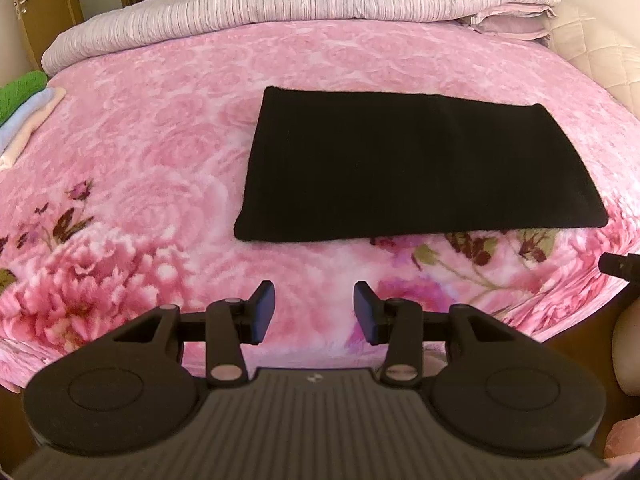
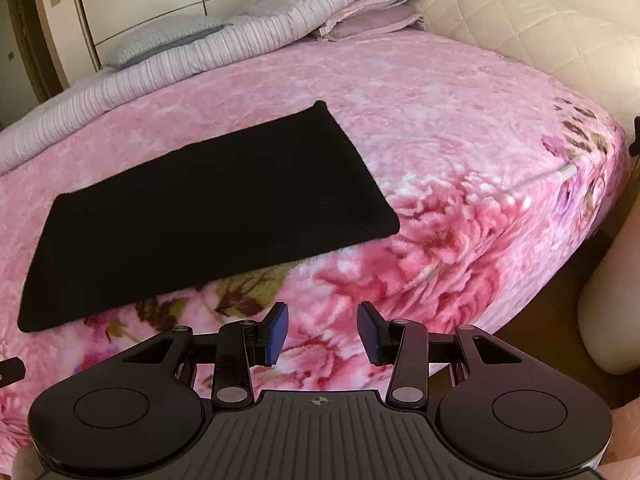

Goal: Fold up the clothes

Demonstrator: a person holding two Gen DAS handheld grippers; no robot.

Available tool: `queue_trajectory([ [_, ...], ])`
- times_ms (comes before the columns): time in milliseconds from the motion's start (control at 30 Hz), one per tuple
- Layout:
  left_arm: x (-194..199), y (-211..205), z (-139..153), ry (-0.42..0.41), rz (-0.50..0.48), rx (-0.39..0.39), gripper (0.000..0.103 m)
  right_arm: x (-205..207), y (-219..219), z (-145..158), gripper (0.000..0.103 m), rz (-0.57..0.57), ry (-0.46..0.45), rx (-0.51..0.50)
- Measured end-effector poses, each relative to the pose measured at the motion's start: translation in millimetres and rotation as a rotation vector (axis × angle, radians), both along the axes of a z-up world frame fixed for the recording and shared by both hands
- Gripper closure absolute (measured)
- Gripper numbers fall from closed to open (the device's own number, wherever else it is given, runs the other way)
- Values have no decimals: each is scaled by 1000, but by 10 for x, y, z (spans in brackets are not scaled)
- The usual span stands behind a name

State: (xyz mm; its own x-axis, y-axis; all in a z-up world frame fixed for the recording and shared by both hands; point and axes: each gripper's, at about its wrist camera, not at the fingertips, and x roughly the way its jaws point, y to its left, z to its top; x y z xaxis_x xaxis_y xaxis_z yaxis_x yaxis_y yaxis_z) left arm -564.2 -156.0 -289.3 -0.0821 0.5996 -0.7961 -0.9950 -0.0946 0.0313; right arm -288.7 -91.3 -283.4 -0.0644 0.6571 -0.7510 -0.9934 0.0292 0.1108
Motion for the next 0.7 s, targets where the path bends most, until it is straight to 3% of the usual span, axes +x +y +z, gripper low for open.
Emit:
queue_trajectory([
  [533, -66, 204, -174, -7, 11, -42, 64, -45, 252, -165, 61, 21, 13, -32],
  [567, -66, 223, -177, -16, 6, -35, 64, -19, 271, -175, 61, 17, 32, -29],
  [667, -70, 271, -179, -60, -18, -16, 64, 190, 348, -242, 61, -10, 217, -39],
  [700, -71, 282, -175, -77, -33, -5, 64, 300, 375, -295, 61, -41, 320, -51],
])
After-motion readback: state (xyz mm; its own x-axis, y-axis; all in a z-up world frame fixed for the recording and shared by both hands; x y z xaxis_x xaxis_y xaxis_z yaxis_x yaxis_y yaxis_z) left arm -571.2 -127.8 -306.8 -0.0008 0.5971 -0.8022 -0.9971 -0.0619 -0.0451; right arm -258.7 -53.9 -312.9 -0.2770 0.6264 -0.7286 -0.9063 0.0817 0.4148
